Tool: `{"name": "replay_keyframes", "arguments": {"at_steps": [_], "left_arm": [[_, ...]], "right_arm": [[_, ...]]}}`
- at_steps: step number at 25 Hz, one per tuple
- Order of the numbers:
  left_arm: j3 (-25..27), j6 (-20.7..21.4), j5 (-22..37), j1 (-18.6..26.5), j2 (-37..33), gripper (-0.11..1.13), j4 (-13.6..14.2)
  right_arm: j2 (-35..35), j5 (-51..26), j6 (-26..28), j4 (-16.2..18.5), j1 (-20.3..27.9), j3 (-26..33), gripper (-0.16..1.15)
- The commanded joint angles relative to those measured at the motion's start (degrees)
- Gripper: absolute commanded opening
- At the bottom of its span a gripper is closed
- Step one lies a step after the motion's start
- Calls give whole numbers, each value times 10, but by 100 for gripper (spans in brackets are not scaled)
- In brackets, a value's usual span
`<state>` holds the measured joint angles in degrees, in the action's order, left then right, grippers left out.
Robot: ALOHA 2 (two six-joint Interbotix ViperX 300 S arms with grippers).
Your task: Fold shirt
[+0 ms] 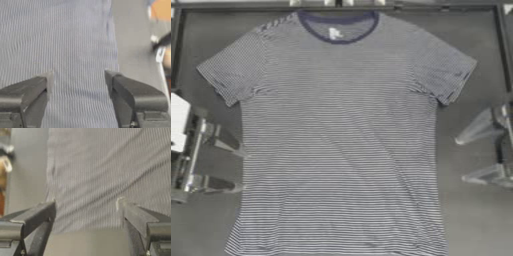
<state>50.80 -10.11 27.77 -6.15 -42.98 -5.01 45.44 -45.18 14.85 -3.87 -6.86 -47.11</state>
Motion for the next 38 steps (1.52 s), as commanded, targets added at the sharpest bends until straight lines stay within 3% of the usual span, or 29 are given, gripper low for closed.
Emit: {"name": "replay_keyframes", "arguments": {"at_steps": [1,6,8,11,18,24,38], "left_arm": [[-37,-81,67,-32,30,90,43],[-57,-221,126,-105,76,86,132],[-68,-272,136,-139,98,86,168],[-87,-340,159,-185,142,86,203],[-113,-405,188,-243,214,87,210],[-120,-423,188,-265,260,87,212],[-126,-448,166,-291,358,87,209]], "right_arm": [[-44,-44,77,69,-54,45,98],[-103,-95,225,170,-145,78,98],[-129,-112,270,186,-177,91,98],[-164,-117,311,183,-208,100,98],[-234,-74,388,175,-258,108,98],[-285,-49,457,187,-300,108,97],[-384,21,504,210,-308,103,97]]}}
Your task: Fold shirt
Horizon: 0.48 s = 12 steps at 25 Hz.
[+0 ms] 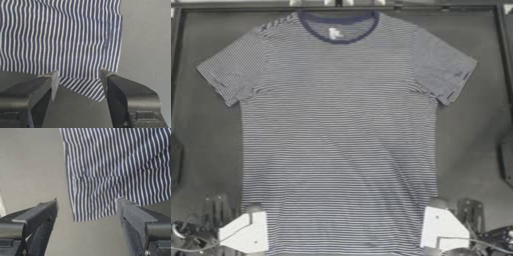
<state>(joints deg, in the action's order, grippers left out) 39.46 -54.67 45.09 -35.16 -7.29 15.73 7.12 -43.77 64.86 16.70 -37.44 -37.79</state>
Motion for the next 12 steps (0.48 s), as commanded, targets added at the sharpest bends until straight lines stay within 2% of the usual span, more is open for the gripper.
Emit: {"name": "replay_keyframes", "arguments": {"at_steps": [1,7,12], "left_arm": [[-12,-3,-10,-1,5,87,2],[-16,-4,-33,-1,37,87,14],[-17,-4,-36,0,58,87,24]], "right_arm": [[-6,9,7,9,-2,9,97],[-34,9,23,38,-2,7,97],[-57,10,36,46,-2,1,97]]}}
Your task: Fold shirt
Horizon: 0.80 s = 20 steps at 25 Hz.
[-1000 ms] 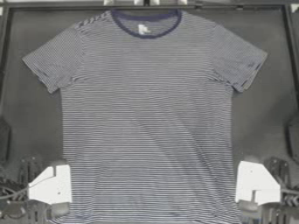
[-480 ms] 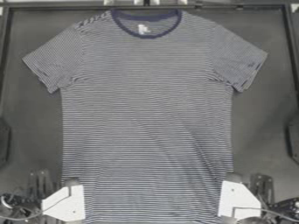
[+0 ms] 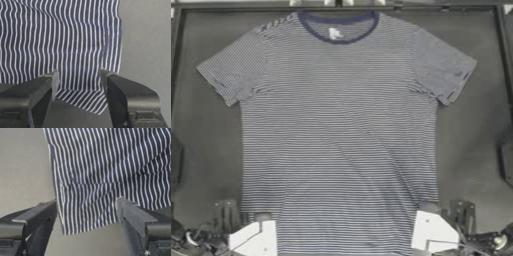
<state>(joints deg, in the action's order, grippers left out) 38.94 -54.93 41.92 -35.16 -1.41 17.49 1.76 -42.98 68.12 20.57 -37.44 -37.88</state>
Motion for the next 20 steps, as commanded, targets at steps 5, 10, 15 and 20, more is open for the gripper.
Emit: {"name": "replay_keyframes", "arguments": {"at_steps": [5,10,15,20], "left_arm": [[-15,-2,-11,0,26,87,4],[-18,-2,-12,0,42,87,0],[-17,-3,-10,-1,57,87,0],[-18,-3,-5,0,71,86,-11]], "right_arm": [[-28,11,8,5,-2,1,97],[-45,18,9,-1,-2,-2,97],[-62,18,9,-2,-2,-3,97],[-77,18,9,-4,-2,0,97]]}}
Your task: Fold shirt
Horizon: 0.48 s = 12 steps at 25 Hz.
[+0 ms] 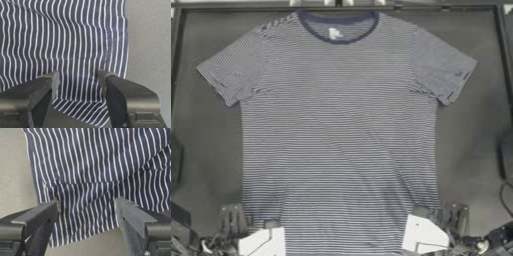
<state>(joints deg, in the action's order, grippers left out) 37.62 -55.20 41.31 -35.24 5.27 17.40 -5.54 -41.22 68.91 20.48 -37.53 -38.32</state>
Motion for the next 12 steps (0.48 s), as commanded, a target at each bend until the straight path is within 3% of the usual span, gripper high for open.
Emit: {"name": "replay_keyframes", "arguments": {"at_steps": [1,4,6,12], "left_arm": [[-4,0,4,1,5,85,-15],[-4,1,11,0,9,77,-31],[-3,4,11,1,12,65,-36],[-3,8,10,-9,15,16,-37]], "right_arm": [[-6,2,0,-5,-1,4,96],[-11,2,0,-15,-1,5,89],[-13,2,-2,-19,-1,5,79],[-18,6,-12,-21,-8,7,28]]}}
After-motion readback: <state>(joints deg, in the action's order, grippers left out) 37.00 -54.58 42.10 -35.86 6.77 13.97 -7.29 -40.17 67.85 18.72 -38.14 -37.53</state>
